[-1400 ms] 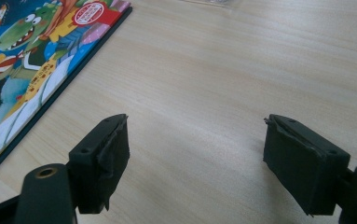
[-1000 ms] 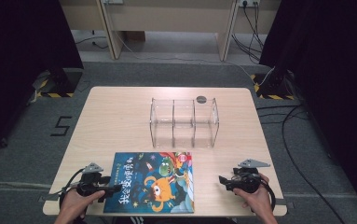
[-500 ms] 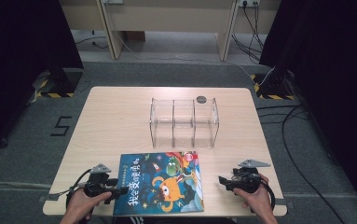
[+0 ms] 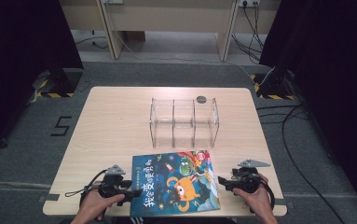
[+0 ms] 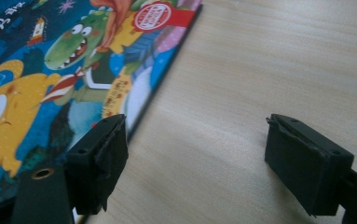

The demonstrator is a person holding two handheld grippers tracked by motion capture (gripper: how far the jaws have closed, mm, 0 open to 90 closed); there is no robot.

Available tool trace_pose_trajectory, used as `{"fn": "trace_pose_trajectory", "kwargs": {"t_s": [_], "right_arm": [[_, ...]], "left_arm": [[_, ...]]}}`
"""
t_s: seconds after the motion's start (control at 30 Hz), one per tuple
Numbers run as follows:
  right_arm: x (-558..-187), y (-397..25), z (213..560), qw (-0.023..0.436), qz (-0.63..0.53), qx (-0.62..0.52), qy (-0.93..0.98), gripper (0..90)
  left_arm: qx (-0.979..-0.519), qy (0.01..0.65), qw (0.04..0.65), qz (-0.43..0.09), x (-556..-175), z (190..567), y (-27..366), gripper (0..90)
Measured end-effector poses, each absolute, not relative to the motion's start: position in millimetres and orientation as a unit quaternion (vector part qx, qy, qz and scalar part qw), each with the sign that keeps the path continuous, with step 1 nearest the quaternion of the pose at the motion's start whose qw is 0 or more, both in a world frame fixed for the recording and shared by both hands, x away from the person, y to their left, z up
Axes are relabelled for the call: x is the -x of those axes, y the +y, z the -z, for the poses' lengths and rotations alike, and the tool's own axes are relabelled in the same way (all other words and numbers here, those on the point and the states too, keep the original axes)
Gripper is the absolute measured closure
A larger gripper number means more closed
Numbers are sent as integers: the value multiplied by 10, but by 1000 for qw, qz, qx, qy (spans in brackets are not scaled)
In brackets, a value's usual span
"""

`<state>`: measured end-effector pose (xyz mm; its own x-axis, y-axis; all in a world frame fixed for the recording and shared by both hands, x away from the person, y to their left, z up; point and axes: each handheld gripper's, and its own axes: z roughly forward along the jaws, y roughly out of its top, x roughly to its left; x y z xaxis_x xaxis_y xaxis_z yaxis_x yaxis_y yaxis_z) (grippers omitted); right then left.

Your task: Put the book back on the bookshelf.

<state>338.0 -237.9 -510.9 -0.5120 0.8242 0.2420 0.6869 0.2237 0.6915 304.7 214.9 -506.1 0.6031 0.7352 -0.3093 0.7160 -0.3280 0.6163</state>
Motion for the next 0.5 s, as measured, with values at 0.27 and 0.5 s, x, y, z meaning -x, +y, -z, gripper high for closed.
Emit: {"fn": "trace_pose_trajectory", "kwargs": {"t_s": [0.27, 0.5], "right_arm": [[-3381, -2371, 5112, 87, -391, -484, 778, 229], [-3380, -2365, 5113, 86, -393, -485, 777, 234]], "left_arm": [[-820, 434, 373, -15, -3068, 5066, 2049, 350], [-828, 420, 372, -17, -3085, 5067, 1962, 329]]}}
